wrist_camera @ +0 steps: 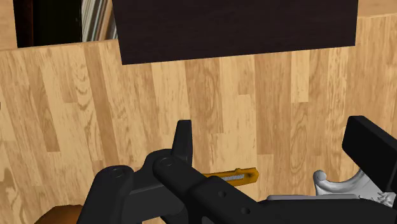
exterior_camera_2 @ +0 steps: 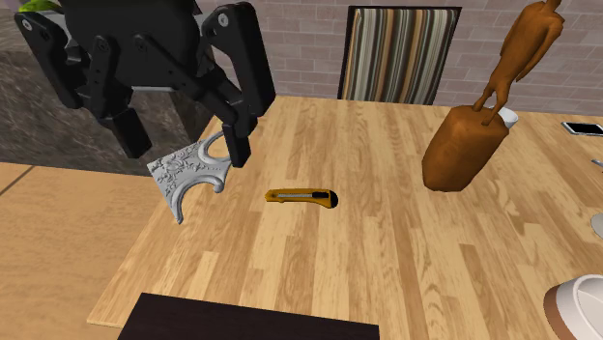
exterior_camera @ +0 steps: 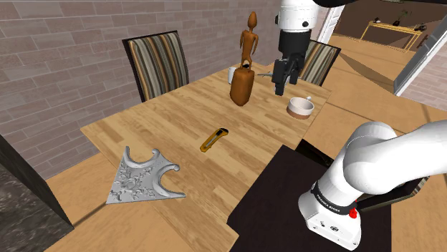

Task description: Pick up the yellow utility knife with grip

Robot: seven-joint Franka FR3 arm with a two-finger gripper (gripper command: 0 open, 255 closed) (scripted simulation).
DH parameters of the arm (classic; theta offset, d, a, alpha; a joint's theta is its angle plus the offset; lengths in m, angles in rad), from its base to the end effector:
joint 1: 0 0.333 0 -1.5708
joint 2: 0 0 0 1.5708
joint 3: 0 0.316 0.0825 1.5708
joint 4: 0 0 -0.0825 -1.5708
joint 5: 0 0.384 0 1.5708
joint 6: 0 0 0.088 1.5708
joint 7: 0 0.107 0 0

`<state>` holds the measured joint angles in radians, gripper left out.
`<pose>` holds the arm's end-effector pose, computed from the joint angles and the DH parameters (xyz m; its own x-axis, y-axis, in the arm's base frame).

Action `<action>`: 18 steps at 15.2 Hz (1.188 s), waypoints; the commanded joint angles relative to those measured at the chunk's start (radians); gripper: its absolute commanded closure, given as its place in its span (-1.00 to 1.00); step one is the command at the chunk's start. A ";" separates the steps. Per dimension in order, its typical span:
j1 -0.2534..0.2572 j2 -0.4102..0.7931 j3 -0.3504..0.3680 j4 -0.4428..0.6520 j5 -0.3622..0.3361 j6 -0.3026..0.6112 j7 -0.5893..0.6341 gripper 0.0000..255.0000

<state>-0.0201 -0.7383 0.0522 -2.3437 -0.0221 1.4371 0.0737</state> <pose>0.3038 0.0114 0.5709 0.9845 -0.0641 -0.1633 -0.0534 -0.9962 0.0694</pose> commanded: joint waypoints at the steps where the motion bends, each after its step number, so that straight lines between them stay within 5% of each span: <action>1: 0.000 0.000 0.000 0.000 0.000 0.000 0.000 -1.00; 10: -0.059 0.162 0.094 -0.143 0.079 0.339 0.295 -1.00; 18: -0.119 0.412 0.164 -0.165 0.096 0.647 0.549 -1.00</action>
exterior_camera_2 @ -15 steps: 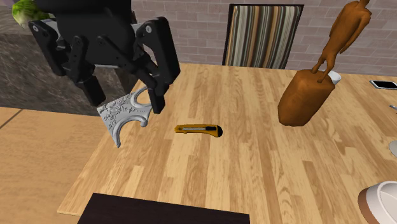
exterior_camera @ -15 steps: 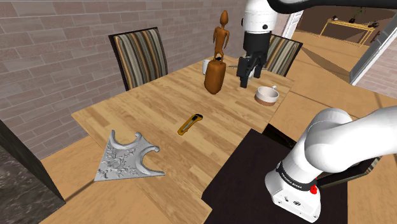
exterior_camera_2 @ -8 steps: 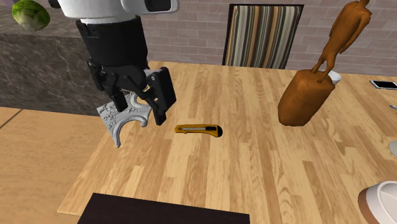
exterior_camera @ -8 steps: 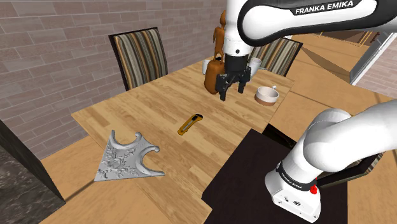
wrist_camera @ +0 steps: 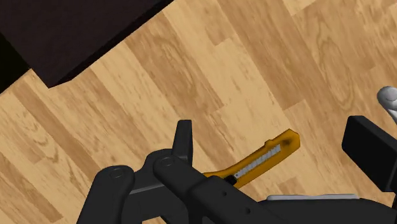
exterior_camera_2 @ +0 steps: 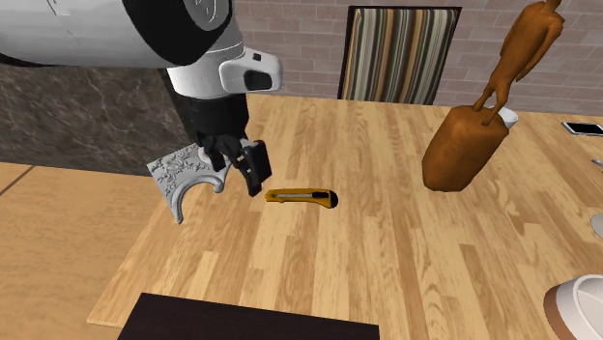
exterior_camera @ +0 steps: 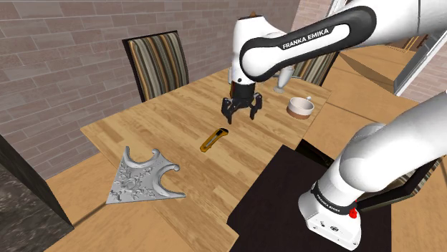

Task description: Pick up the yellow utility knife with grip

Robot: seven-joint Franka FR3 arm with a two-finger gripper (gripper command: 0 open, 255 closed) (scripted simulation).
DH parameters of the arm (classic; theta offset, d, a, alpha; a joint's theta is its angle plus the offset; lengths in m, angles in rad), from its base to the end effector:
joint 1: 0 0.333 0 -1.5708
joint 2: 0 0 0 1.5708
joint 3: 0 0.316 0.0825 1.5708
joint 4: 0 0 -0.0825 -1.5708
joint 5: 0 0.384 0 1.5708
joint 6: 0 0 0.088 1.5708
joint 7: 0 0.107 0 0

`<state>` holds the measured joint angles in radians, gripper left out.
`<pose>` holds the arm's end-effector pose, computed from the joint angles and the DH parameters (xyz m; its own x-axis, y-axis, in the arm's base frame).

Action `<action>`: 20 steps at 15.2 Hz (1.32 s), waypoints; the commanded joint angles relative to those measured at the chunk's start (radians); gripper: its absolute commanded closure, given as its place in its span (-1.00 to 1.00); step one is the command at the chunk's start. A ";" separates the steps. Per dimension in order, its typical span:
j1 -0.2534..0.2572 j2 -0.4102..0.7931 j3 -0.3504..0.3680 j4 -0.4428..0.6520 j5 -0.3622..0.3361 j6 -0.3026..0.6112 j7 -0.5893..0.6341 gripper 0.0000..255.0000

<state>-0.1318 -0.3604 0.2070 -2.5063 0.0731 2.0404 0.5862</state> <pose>0.4083 0.0344 0.3992 0.8400 -0.5358 -0.0858 -0.5313 -0.8442 0.0707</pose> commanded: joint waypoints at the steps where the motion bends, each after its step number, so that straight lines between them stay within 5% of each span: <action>1: -0.015 0.070 0.016 0.001 -0.002 0.081 0.069 -1.00; 10: -0.069 0.420 0.028 0.099 -0.091 0.369 0.379 -1.00; 20: -0.046 0.794 -0.080 0.311 -0.190 0.575 0.686 -1.00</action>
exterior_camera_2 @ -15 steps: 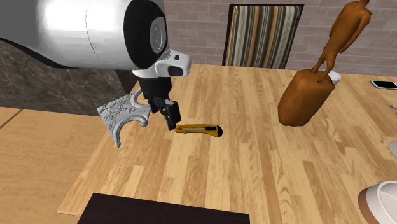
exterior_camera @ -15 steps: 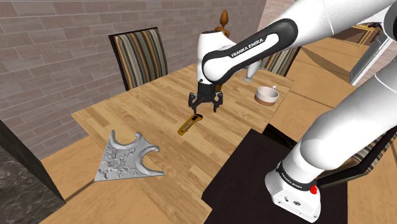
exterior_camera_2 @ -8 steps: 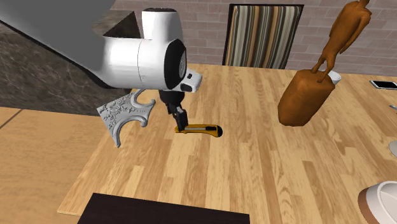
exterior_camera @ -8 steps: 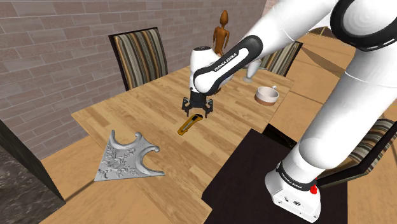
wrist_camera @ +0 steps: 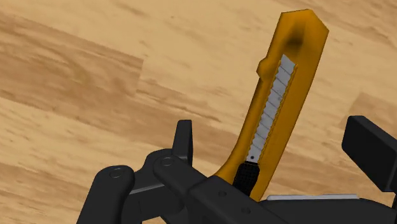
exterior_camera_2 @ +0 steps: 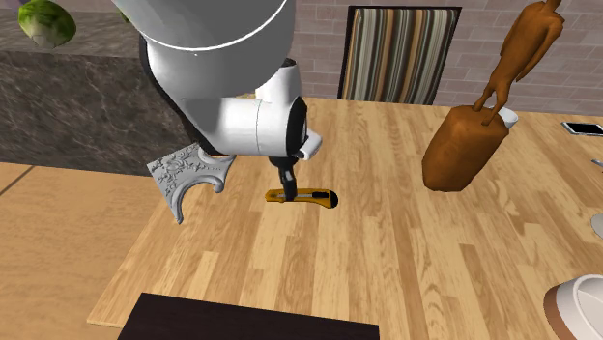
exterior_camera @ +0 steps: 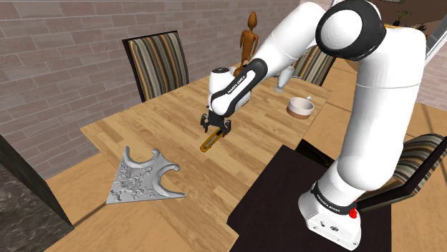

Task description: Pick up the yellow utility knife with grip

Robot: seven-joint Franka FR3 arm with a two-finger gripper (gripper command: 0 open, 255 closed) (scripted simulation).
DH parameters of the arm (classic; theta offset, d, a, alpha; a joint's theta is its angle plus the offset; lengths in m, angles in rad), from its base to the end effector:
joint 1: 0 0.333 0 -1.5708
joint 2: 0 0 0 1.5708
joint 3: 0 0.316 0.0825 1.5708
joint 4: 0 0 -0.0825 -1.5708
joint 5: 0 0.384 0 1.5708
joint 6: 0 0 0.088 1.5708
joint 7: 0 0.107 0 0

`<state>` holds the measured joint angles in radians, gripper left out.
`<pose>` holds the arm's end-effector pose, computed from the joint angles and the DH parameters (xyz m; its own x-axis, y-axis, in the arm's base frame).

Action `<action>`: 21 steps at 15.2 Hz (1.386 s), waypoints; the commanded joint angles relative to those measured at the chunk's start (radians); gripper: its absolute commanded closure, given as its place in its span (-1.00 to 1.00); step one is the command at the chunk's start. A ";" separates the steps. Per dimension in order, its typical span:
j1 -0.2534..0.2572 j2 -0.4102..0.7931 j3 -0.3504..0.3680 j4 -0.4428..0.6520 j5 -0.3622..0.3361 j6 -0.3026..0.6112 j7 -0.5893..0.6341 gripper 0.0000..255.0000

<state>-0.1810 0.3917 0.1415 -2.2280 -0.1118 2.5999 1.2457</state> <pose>0.5459 -0.0177 0.1953 0.3631 -0.9317 -0.0022 -0.9316 -0.3631 0.0138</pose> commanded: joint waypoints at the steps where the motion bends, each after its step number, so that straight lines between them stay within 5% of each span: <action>1: 0.007 0.077 -0.028 0.059 -0.007 0.030 0.050 -1.00; 13: 0.026 0.263 -0.074 0.158 -0.015 0.130 0.115 -1.00; 14: 0.026 0.264 -0.074 0.157 -0.015 0.132 0.115 1.00; 21: 0.026 0.262 -0.074 0.156 -0.015 0.131 0.115 1.00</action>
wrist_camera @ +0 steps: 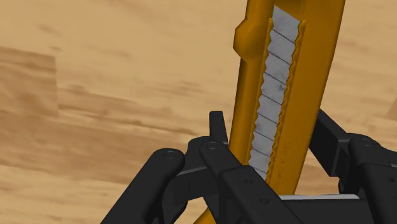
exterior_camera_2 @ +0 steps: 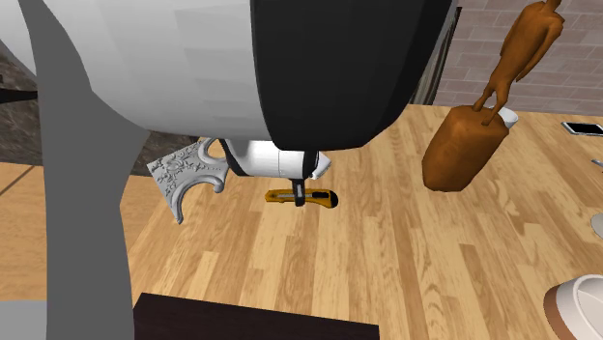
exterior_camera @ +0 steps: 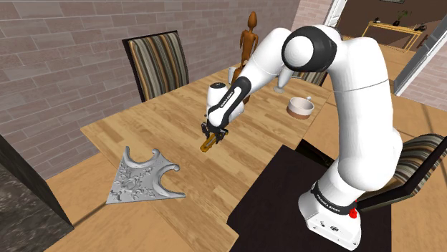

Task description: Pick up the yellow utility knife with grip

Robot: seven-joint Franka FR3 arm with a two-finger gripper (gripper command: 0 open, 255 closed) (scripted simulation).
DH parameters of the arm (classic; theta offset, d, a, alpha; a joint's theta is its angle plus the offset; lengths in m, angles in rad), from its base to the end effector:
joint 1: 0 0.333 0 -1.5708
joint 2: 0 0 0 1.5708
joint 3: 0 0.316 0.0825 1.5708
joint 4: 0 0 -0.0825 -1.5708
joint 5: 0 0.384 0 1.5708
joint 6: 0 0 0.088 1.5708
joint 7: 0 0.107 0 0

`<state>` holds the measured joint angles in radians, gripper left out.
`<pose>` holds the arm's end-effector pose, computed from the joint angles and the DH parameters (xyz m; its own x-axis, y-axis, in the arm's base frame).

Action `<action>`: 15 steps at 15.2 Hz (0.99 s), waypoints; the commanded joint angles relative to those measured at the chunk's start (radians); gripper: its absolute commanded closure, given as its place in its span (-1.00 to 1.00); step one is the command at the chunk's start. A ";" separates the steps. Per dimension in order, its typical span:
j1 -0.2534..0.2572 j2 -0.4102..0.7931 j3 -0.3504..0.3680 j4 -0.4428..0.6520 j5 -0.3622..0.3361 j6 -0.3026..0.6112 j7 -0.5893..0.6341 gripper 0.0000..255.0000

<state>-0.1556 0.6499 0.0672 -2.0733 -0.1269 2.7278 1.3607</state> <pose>0.5752 -0.0451 0.1116 0.2220 -0.9750 0.0125 -0.9750 -0.2221 -0.0049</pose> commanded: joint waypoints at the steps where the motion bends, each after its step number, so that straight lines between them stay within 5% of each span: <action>1: 0.000 0.005 0.000 0.002 0.000 0.004 0.000 1.00; 15: -0.018 -0.157 0.024 -0.041 0.022 -0.116 -0.017 1.00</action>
<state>-0.1707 0.5072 0.0891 -2.1105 -0.1068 2.6229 1.3466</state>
